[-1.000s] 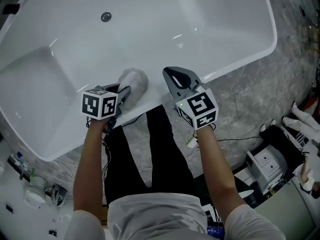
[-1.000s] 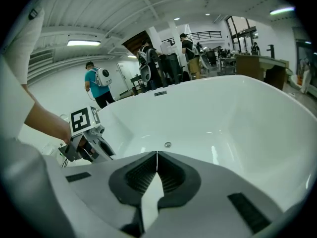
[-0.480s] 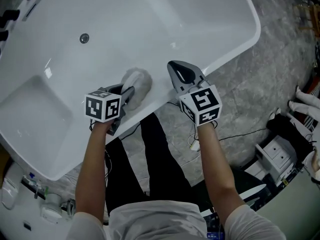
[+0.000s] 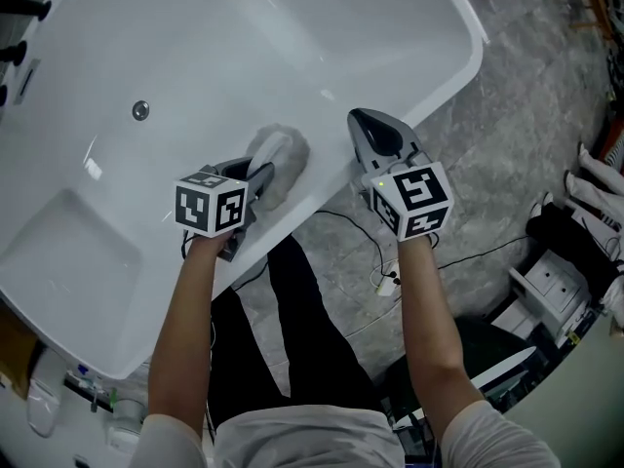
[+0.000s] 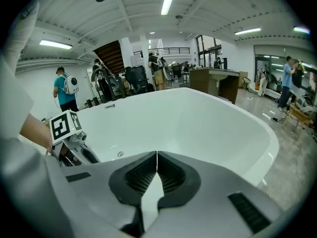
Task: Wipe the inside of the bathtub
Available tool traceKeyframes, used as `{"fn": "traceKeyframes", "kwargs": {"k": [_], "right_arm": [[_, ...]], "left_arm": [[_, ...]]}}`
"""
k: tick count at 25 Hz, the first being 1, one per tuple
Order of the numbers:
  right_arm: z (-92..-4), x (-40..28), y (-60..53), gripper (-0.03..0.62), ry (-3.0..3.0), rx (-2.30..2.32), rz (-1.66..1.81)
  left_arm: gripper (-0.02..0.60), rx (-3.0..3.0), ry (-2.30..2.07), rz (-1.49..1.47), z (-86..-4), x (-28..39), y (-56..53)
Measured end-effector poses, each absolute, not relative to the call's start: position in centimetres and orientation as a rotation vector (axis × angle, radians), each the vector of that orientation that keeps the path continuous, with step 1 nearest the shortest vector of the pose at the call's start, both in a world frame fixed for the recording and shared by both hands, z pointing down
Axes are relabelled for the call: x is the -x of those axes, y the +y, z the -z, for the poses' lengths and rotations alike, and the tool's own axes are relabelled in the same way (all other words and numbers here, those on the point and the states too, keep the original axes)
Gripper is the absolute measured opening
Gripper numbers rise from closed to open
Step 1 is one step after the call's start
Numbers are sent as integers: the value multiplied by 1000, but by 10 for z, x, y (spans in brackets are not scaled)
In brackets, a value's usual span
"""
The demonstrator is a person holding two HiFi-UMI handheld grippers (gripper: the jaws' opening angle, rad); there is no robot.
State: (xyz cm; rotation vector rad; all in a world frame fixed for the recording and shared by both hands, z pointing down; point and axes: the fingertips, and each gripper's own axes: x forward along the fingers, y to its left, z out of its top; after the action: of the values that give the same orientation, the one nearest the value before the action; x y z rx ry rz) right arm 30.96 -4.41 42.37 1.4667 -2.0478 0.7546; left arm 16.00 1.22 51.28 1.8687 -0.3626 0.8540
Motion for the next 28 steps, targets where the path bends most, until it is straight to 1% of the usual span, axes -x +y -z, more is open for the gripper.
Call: {"fn": "traceKeyframes", "kwargs": {"k": [10,16,28], "right_arm": [[-426,-359,-66,21,-2015,-1541,-707],[-421,-389,-67,21,-1990,-1585,-682],[-420,-426,-70,21,-1960,-1684,-669]], "left_arm": [[100,-1982,-279,-852,-511,-237,-19],[100,-1999,-227,-830,-505,-269,-30],[101,-2020,-165,-757,-493,-324,-52]]}}
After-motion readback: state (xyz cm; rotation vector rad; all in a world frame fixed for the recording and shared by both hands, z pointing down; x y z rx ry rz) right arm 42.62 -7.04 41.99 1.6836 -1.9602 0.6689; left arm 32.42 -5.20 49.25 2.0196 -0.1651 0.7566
